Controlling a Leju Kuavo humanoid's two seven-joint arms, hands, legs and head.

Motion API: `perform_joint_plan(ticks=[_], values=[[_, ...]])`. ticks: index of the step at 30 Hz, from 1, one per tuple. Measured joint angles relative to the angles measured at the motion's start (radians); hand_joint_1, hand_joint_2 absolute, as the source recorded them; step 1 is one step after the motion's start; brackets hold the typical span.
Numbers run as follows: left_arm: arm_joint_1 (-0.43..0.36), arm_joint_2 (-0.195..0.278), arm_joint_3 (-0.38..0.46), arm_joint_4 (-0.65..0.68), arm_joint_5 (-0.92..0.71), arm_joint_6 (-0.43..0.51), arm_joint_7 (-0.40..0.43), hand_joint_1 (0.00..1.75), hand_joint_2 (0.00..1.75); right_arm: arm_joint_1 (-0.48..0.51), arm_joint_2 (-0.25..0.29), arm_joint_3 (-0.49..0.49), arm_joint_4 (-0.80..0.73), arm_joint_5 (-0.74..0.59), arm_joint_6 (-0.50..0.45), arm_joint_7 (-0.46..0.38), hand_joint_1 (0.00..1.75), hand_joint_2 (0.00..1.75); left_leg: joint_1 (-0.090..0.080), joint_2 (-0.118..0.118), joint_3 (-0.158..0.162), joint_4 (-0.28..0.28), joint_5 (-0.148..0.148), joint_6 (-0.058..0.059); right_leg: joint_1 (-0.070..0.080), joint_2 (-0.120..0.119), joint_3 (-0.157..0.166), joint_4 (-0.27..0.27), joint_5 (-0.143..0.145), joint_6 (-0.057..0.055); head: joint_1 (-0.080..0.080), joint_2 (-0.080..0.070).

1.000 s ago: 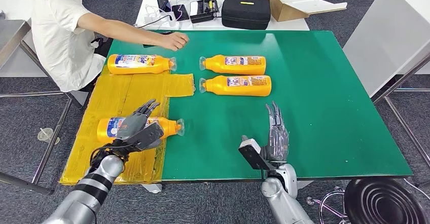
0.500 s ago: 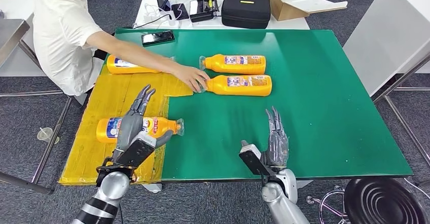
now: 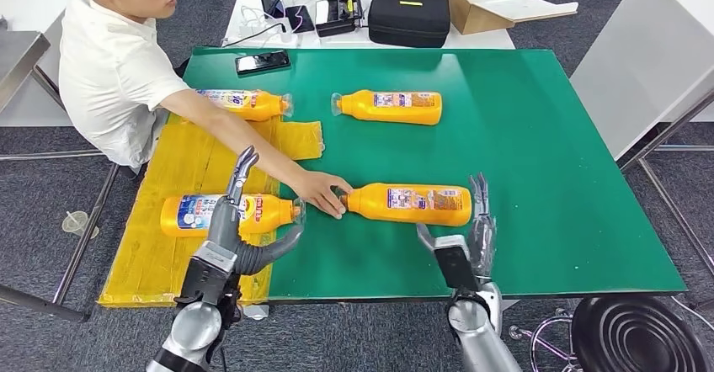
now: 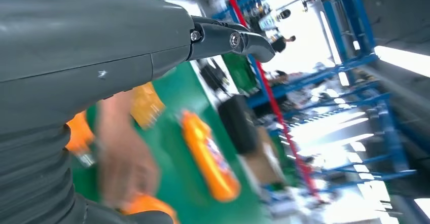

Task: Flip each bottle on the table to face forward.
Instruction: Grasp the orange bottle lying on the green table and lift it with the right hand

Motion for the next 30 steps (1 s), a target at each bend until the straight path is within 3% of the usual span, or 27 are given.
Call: perform_joint_plan(ticks=[11,17,19,21,23,28,30], values=[[-0.078,-0.08,-0.038,0.055,0.148,0.018,-0.057,0.0,1.75,0.089,-0.006,-0.023,-0.32,-0.195,0.097,-0.015,0.0,1.75,0.0,-0.001,-0.001,0.0,0.0,0.0,0.0,-0.001,-0.001,0.0,0.0,0.0,0.0,0.0],[-0.162,-0.132,-0.044,0.138,0.195,0.066,-0.116,0.0,1.75,0.061,-0.006,-0.046,-0.36,-0.223,0.154,-0.015,0.0,1.75,0.0,-0.001,-0.001,0.0,0.0,0.0,0.0,-0.001,0.0,0.0,0.001,0.0,0.0,0.0],[-0.185,-0.143,-0.047,0.162,0.204,0.073,-0.123,0.0,1.75,0.047,-0.006,-0.056,-0.354,-0.219,0.165,-0.015,0.0,0.87,0.0,-0.001,-0.001,0.0,0.0,0.0,0.0,-0.001,0.001,0.0,0.001,0.0,0.0,0.0],[-0.198,-0.15,-0.051,0.179,0.208,0.077,-0.126,0.0,1.75,0.037,-0.006,-0.065,-0.347,-0.212,0.164,-0.015,0.0,0.87,0.0,-0.001,-0.001,0.0,0.0,0.0,0.0,-0.001,0.001,0.0,0.001,0.0,0.0,0.0],[-0.203,-0.154,-0.052,0.188,0.212,0.082,-0.129,0.0,1.75,0.025,-0.007,-0.07,-0.327,-0.16,0.145,-0.015,0.0,1.75,0.0,-0.001,-0.001,0.0,0.0,0.0,0.0,-0.001,0.0,0.0,0.001,0.0,0.0,0.0],[-0.201,-0.156,-0.056,0.193,0.209,0.103,-0.148,0.0,1.75,-0.023,-0.046,-0.067,-0.209,0.213,-0.068,0.005,0.0,1.75,0.0,-0.001,-0.001,0.0,0.0,0.0,0.0,-0.001,0.0,0.0,0.0,0.0,0.0,0.0],[-0.195,-0.156,-0.059,0.193,0.205,0.111,-0.155,0.0,1.75,-0.042,-0.07,-0.066,-0.157,0.301,-0.118,0.016,0.0,1.75,0.0,-0.002,-0.001,0.0,0.0,0.0,0.0,-0.001,0.001,0.0,0.0,0.001,0.0,0.0]])
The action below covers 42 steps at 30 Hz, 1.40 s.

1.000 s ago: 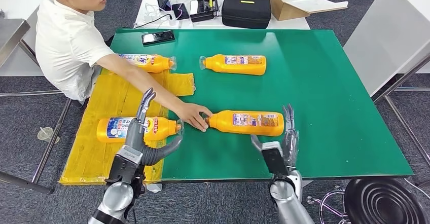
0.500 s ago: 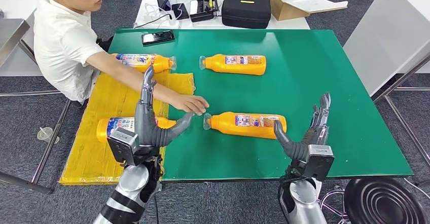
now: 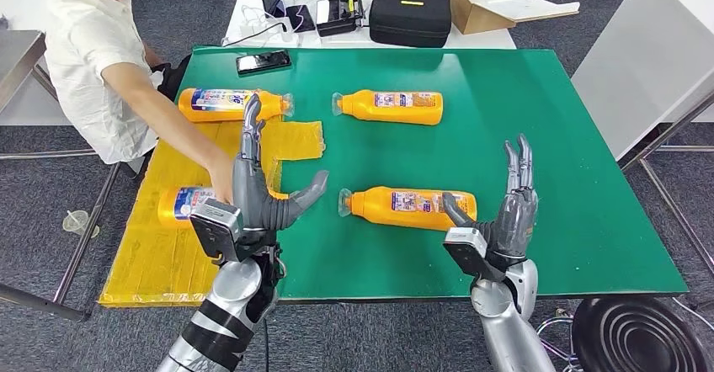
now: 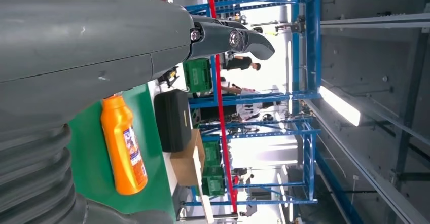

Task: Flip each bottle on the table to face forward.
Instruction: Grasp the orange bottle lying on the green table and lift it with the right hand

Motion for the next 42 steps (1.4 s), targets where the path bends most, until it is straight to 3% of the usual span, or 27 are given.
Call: perform_joint_plan(ticks=[11,15,23,29,42], values=[[0.012,0.0,-0.003,0.0,-0.007,0.003,-0.004,0.0,1.75,-0.036,-0.045,0.006,0.119,0.029,-0.008,0.008,0.0,1.75,0.0,0.0,0.0,0.0,0.0,0.0,0.0,0.0,0.0,0.0,0.0,0.0,0.0,0.0],[0.021,0.0,-0.003,-0.002,-0.008,0.002,-0.005,0.0,1.75,-0.049,-0.06,0.017,0.148,0.104,-0.012,0.056,0.0,1.75,0.0,0.0,0.0,0.0,0.0,0.0,0.0,0.0,0.0,0.0,0.0,0.0,0.0,0.0],[0.145,0.009,-0.009,-0.032,0.006,-0.052,0.006,0.0,1.75,-0.137,-0.124,0.068,0.341,0.255,-0.007,0.168,0.0,1.75,-0.001,-0.001,-0.001,0.0,0.0,0.0,-0.001,0.0,0.0,0.0,0.0,0.0,0.0,0.0],[0.166,0.011,-0.028,-0.054,0.005,-0.081,0.047,0.0,1.75,-0.201,-0.162,0.115,0.478,0.245,0.115,0.17,0.0,1.75,-0.001,-0.001,-0.001,0.0,0.0,0.0,-0.001,0.0,0.0,0.0,0.0,0.0,0.0,0.0],[0.155,0.009,-0.052,-0.054,0.002,-0.075,0.081,0.0,1.75,-0.255,-0.158,0.252,0.571,0.214,0.313,0.124,0.0,1.75,-0.001,-0.001,-0.001,0.0,0.0,0.0,-0.001,0.0,0.0,0.0,0.0,0.0,0.0,0.0]])
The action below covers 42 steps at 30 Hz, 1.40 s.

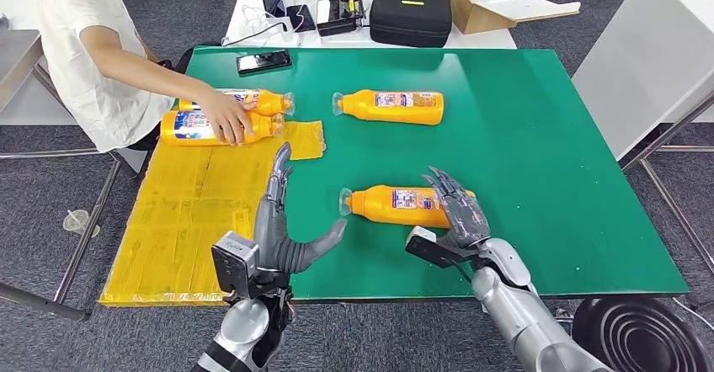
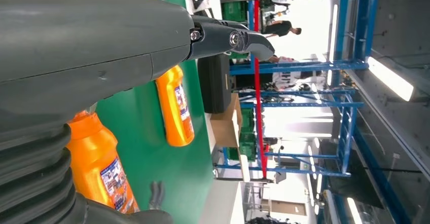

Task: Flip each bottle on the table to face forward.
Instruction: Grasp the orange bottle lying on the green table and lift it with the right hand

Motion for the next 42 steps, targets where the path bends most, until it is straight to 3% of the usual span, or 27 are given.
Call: perform_joint_plan(ticks=[11,20,37,42], values=[[-0.026,-0.008,-0.015,0.026,0.0,-0.009,0.02,0.0,1.75,-0.007,-0.02,0.146,-0.041,-0.092,0.147,-0.052,0.0,1.75,0.0,0.0,0.0,0.0,0.0,0.0,0.0,0.0,0.0,0.0,0.0,0.0,0.0,0.0],[-0.023,-0.008,-0.023,0.027,-0.012,0.008,0.034,0.0,1.75,-0.074,-0.061,0.258,-0.05,0.052,0.089,0.159,0.0,1.75,0.0,0.0,0.0,0.0,0.0,0.0,0.0,0.0,0.0,0.0,0.0,0.0,0.0,0.0],[-0.021,-0.008,-0.023,0.026,-0.013,0.011,0.035,0.0,1.75,-0.105,-0.082,0.32,-0.043,0.069,0.087,0.18,0.0,1.75,0.0,0.0,0.0,0.0,0.0,0.0,0.0,0.0,0.0,0.0,0.0,0.0,0.0,0.0],[-0.017,-0.008,-0.022,0.025,-0.022,0.019,0.04,0.0,1.75,-0.109,-0.083,0.334,-0.043,0.138,0.052,0.262,0.0,1.75,0.0,0.0,0.0,0.0,0.0,0.0,0.0,0.0,0.0,0.0,0.0,0.0,0.0,0.0]])
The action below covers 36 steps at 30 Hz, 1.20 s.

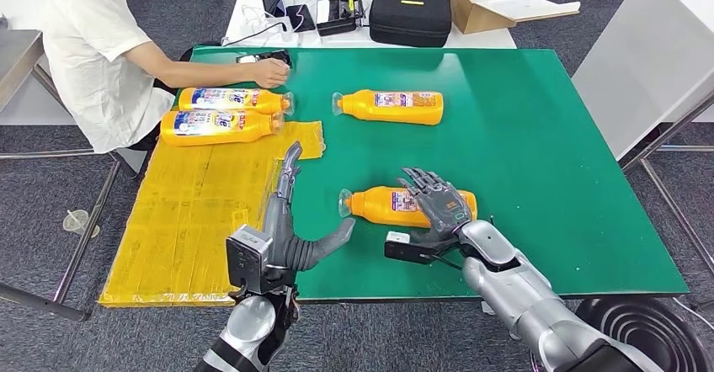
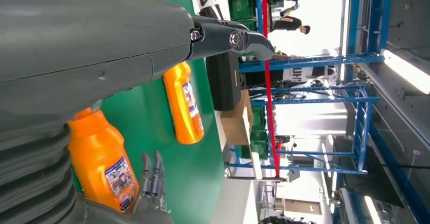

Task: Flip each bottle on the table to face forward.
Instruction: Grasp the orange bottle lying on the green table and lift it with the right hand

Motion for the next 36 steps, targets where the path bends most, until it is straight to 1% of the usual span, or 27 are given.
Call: perform_joint_plan(ticks=[5,8,10,14,17,22,27,32,35,36], values=[[0.01,0.0,0.005,-0.004,-0.012,0.003,0.004,0.0,1.75,-0.007,0.0,0.015,0.0,0.048,-0.015,0.095,0.0,1.75,0.0,0.0,0.0,0.0,0.0,0.0,0.0,0.0,0.0,0.0,0.0,0.0,0.0,0.0],[0.013,0.002,0.009,-0.006,-0.015,0.003,0.009,0.0,1.75,-0.007,0.0,0.017,0.0,0.035,-0.009,0.11,0.0,1.75,0.0,0.0,0.0,0.0,0.0,0.0,0.0,0.0,0.0,0.0,0.0,0.0,0.0,0.0],[0.013,0.004,0.011,-0.006,-0.025,0.006,0.028,0.0,1.75,-0.005,0.0,0.016,0.001,0.025,0.011,0.134,0.0,1.75,0.0,0.0,0.0,0.0,0.0,0.0,0.0,0.0,0.0,0.0,0.0,0.0,0.0,0.0],[0.021,0.011,0.022,-0.006,-0.049,0.014,0.063,0.0,1.75,0.007,0.0,0.001,0.004,0.042,0.038,0.234,0.0,1.75,0.0,0.0,0.0,0.0,0.0,0.0,0.0,0.0,0.0,0.0,0.0,0.0,0.0,0.0],[0.029,0.014,0.028,-0.006,-0.065,0.017,0.07,0.0,1.75,0.014,0.001,-0.016,0.004,0.06,0.041,0.278,0.0,1.75,0.0,0.0,0.001,0.0,0.0,0.0,0.0,0.0,0.0,0.0,0.0,0.0,0.0,0.0],[0.034,0.014,0.04,-0.006,-0.083,0.019,0.074,0.0,1.75,0.023,0.011,-0.05,0.004,0.072,0.04,0.31,0.0,1.75,0.0,0.0,0.001,0.0,0.0,0.0,0.0,0.0,0.0,0.0,0.0,0.0,0.0,0.0],[0.034,0.014,0.043,-0.006,-0.084,0.018,0.078,0.0,1.75,0.026,0.014,-0.059,0.004,0.073,0.044,0.318,0.0,1.75,0.0,0.0,0.001,0.0,0.0,0.0,0.0,0.0,0.0,0.0,0.0,0.0,0.0,0.0],[0.038,0.016,0.052,-0.006,-0.102,0.006,0.102,0.0,1.75,0.029,0.04,-0.111,0.017,0.09,0.107,0.369,0.0,1.75,0.0,0.0,0.005,0.0,0.0,0.0,0.0,0.0,0.003,0.0,0.0,0.0,0.0,0.0],[0.044,0.018,0.054,-0.006,-0.103,0.001,0.105,0.0,1.75,0.032,0.042,-0.127,0.017,0.074,0.125,0.361,0.0,1.75,0.0,0.0,0.005,0.0,0.0,0.0,0.0,0.0,0.004,-0.001,0.0,0.0,0.0,0.0],[0.045,0.018,0.055,-0.005,-0.103,-0.001,0.105,0.0,1.75,0.033,0.041,-0.132,0.017,0.063,0.135,0.35,0.23,1.75,0.0,0.0,0.006,0.0,0.0,0.0,0.0,0.0,0.004,-0.001,0.0,0.0,0.0,0.0]])
